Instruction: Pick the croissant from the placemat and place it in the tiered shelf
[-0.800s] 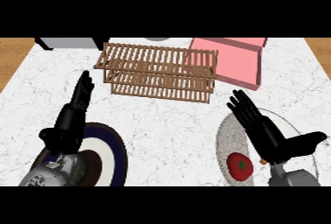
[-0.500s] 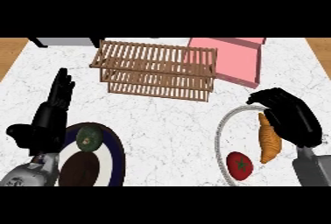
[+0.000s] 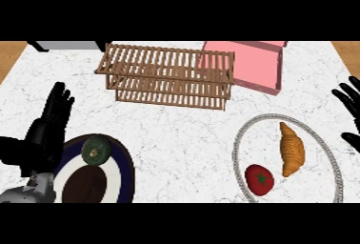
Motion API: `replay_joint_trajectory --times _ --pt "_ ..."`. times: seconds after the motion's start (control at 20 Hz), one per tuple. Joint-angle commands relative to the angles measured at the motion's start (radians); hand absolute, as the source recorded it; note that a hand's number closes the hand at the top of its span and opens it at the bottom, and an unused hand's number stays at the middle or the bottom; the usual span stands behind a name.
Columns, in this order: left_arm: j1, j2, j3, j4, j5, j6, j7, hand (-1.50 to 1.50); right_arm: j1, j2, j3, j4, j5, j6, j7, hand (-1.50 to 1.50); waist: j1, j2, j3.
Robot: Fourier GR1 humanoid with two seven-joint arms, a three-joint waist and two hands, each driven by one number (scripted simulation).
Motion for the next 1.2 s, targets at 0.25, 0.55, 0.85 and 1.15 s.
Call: replay_joint_trajectory --times 0.25,0.55,0.85,1.15 --pt "0.012 0.024 0.033 0.011 0.012 -0.041 -0.015 0.00 0.025 -0.327 0.009 -0.104 0.172 0.271 0.030 -1.50 -0.003 -0.004 -0.002" --pt "0.007 0.012 0.047 0.016 0.028 -0.044 -0.008 0.00 0.061 -0.435 0.049 -0.334 0.482 0.132 0.076 -1.50 -0.019 -0.007 -0.004" --pt "0.032 -0.019 0.011 -0.039 -0.017 -0.002 0.023 0.00 0.131 -0.435 0.131 -0.561 0.618 0.020 0.321 -1.50 -0.016 -0.008 -0.003" --pt "0.052 0.023 0.085 -0.028 0.031 -0.091 0.005 0.00 0.193 -0.314 0.252 -0.602 0.864 -0.067 0.350 -1.50 -0.002 -0.002 -0.001"
